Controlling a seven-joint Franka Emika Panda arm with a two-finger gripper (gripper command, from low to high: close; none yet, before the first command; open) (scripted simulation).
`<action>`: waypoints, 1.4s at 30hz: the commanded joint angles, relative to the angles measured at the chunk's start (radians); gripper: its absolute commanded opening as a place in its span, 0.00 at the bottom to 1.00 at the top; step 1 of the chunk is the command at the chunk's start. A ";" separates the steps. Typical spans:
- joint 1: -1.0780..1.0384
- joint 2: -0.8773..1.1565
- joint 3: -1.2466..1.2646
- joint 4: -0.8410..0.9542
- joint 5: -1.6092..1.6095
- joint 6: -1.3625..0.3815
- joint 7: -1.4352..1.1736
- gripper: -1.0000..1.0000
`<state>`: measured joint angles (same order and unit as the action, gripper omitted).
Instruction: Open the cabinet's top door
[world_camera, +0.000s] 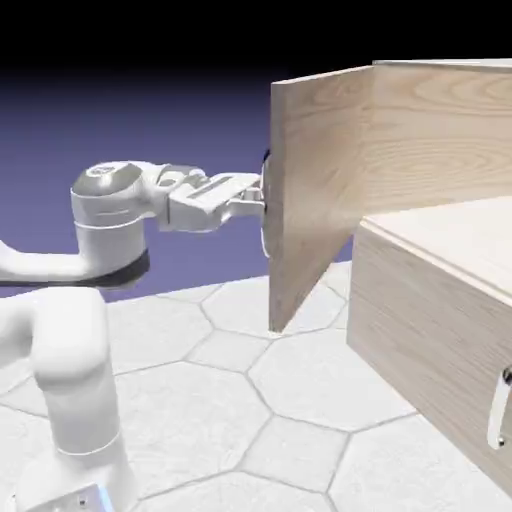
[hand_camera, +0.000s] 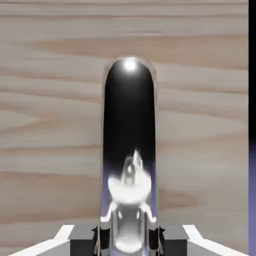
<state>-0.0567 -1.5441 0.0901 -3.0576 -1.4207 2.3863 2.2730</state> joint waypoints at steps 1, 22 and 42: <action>0.015 -0.017 0.035 -0.004 0.044 -0.032 -0.015 0.00; 0.080 0.078 0.794 0.298 0.753 -0.717 -0.056 0.00; -0.478 0.183 1.168 1.023 1.000 -1.274 -0.114 0.00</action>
